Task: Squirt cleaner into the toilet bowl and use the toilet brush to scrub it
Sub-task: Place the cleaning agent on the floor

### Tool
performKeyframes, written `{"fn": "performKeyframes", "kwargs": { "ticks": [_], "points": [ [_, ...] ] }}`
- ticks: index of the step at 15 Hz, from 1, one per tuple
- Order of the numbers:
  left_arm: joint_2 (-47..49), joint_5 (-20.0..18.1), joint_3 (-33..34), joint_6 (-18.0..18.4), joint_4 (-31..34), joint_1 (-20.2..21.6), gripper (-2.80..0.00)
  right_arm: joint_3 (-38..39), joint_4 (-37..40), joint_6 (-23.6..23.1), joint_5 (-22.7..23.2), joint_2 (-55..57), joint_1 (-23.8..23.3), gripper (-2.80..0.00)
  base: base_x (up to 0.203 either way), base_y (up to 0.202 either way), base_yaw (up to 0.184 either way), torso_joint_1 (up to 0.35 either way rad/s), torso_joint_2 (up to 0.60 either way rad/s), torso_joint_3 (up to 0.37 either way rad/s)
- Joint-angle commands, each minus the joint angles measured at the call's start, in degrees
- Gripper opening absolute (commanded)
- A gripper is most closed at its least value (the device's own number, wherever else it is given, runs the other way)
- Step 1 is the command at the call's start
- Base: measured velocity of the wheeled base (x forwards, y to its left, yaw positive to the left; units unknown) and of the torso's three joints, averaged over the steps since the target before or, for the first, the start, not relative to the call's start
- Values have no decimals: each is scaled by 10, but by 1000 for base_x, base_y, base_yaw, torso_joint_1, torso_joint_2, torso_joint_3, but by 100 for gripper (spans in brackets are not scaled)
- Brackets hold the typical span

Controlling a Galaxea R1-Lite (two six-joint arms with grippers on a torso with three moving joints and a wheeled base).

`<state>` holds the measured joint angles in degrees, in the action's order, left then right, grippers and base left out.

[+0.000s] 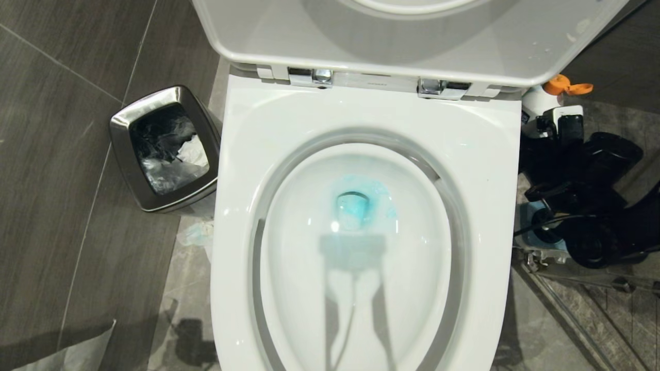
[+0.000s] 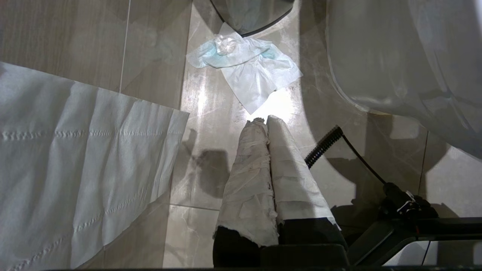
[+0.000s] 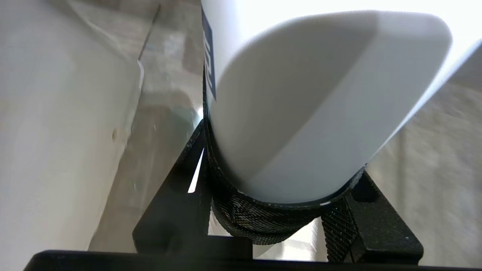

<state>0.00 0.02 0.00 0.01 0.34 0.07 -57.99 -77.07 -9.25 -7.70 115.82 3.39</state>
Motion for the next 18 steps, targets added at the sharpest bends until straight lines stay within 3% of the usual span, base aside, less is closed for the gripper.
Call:
{"fn": "performKeyframes", "kwargs": {
  "ticks": [1,8,18],
  "points": [
    [0,0,0,0,0,0,-280,-67,-25,2,2,93,0,-280,0,0,0,0,0,0],
    [0,0,0,0,0,0,-280,-266,-36,11,5,234,10,-280,0,0,0,0,0,0],
    [0,0,0,1,0,0,-280,-309,-17,18,1,292,37,-280,0,0,0,0,0,0]
  ]
}}
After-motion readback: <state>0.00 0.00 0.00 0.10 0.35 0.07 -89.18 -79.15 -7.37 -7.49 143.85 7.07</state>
